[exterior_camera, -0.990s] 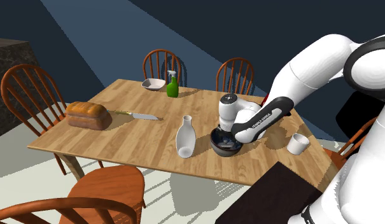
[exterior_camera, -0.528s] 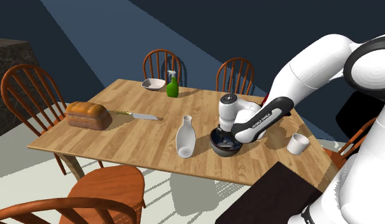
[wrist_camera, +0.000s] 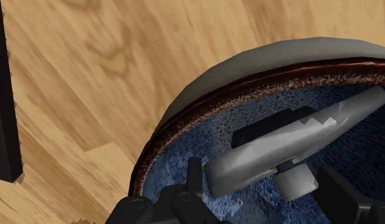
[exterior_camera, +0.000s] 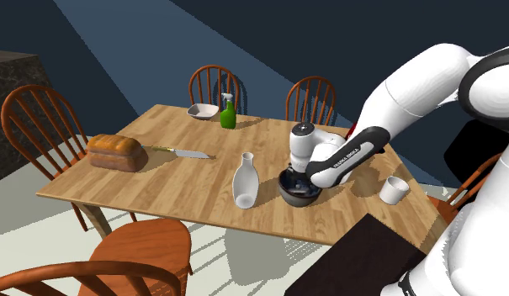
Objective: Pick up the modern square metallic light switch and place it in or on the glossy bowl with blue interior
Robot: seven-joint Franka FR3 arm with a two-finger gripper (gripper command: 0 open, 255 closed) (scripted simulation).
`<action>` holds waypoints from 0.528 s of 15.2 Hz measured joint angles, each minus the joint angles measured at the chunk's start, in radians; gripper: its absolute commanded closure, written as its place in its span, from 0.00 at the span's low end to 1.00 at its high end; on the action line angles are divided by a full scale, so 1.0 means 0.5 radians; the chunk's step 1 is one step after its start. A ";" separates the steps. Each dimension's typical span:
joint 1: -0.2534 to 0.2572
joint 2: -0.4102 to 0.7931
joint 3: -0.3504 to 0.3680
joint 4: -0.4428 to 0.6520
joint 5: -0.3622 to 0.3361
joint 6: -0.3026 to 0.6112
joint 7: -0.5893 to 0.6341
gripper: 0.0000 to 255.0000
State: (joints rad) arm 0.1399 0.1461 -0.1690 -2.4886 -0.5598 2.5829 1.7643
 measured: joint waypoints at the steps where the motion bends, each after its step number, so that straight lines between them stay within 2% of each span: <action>1: 0.000 -0.020 0.003 -0.002 0.009 -0.018 -0.010 1.00; 8: 0.008 -0.209 0.024 -0.001 0.098 -0.201 -0.112 1.00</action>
State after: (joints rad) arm 0.1438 0.0414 -0.1571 -2.4893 -0.5106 2.4825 1.7082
